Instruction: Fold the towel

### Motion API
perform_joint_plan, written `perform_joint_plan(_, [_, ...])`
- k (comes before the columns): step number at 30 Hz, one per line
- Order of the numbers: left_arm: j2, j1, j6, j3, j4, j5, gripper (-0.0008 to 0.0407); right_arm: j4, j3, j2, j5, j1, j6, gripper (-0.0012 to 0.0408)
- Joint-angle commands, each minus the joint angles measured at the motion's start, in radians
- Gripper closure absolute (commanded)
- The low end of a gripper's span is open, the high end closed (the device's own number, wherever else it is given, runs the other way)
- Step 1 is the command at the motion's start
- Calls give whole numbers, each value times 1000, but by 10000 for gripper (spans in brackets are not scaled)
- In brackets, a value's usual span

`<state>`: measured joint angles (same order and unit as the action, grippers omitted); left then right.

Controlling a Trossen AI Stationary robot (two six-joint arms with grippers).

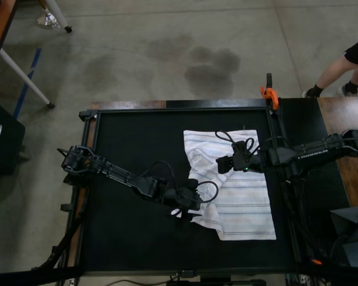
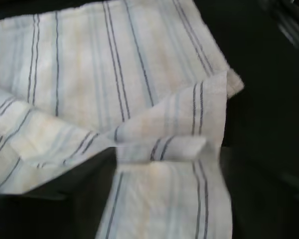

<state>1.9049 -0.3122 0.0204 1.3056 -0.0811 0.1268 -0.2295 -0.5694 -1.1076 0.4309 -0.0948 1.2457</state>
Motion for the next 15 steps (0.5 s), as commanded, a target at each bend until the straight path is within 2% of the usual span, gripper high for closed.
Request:
perform_joint_plan(1, [-13,0,-1,-6,-18,13,56,2,0,0,0,-30,23,228])
perform_joint_plan(4, [-16,0,-9,-4,1,11,38,3,0,-2,6,-76,63,228])
perform_joint_plan(9, [27,0,-69,-5,205,-60,38,4,0,-3,50,-145,106,228])
perform_joint_plan(11, [46,0,-104,-5,255,-63,38,7,0,-3,61,-163,123,228])
perform_joint_plan(15, [71,0,-114,-6,239,-58,38,7,0,-3,69,-185,138,228])
